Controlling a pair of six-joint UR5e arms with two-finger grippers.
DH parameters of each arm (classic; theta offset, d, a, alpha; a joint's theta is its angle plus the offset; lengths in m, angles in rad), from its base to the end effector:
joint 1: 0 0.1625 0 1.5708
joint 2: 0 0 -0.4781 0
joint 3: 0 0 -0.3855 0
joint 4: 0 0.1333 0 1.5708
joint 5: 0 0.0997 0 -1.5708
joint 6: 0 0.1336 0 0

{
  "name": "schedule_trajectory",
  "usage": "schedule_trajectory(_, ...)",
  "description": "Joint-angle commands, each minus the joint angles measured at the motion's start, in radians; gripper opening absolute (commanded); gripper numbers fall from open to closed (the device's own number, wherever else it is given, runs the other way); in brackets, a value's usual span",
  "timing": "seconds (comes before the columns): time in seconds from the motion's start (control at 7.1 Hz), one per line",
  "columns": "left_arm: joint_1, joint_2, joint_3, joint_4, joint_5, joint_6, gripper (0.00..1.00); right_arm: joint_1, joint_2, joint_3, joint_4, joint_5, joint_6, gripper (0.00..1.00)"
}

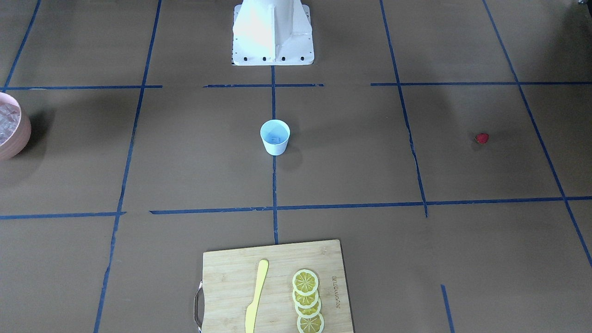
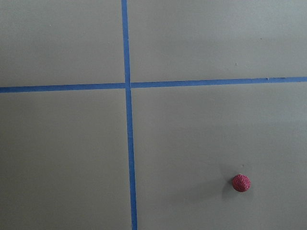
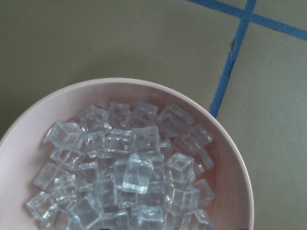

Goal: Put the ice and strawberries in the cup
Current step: 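Grasp another ice cube from the pink bowl with the right gripper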

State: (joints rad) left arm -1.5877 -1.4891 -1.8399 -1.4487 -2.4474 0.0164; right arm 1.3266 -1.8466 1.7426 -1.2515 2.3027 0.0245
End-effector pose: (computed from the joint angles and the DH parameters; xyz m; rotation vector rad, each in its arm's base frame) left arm -0.0381 -0.4442 0.6460 0.0757 0.8751 0.0282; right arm -0.0472 -0.3715 0.7383 0.1064 -0.7525 -0.2878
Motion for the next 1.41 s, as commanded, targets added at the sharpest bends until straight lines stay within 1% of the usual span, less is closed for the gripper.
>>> schedule_trajectory(0.0, 0.0, 0.001, -0.004, 0.001, -0.002, 0.001, 1.0, -0.001, 0.001, 0.009, 0.018, 0.004, 0.046, 0.88)
schedule_trajectory(0.42, 0.0, 0.001, -0.001, -0.001, -0.004, 0.001, 1.0, -0.01, -0.002, 0.003, 0.012, 0.01, 0.055, 0.87)
schedule_trajectory(0.7, 0.0, 0.001, -0.001, -0.001, -0.004, 0.001, 1.0, -0.036, 0.001, -0.006, 0.017, 0.038, 0.107, 0.87)
schedule_trajectory(0.84, 0.0, 0.001, 0.001, -0.001, -0.002, 0.001, 1.0, -0.038, 0.0, -0.009, 0.015, 0.038, 0.106, 0.87)
schedule_trajectory(0.99, 0.0, 0.003, -0.001, -0.001, -0.004, 0.001, 1.0, -0.047, 0.0, -0.029, 0.017, 0.038, 0.106, 0.87)
schedule_trajectory(1.13, 0.0, 0.003, -0.001, -0.001, -0.004, 0.001, 1.0, -0.052, 0.001, -0.032, 0.017, 0.038, 0.112, 0.84)
schedule_trajectory(1.27, 0.0, 0.004, 0.001, -0.001, -0.002, 0.002, 1.0, -0.061, 0.006, -0.032, 0.017, 0.038, 0.133, 0.75)
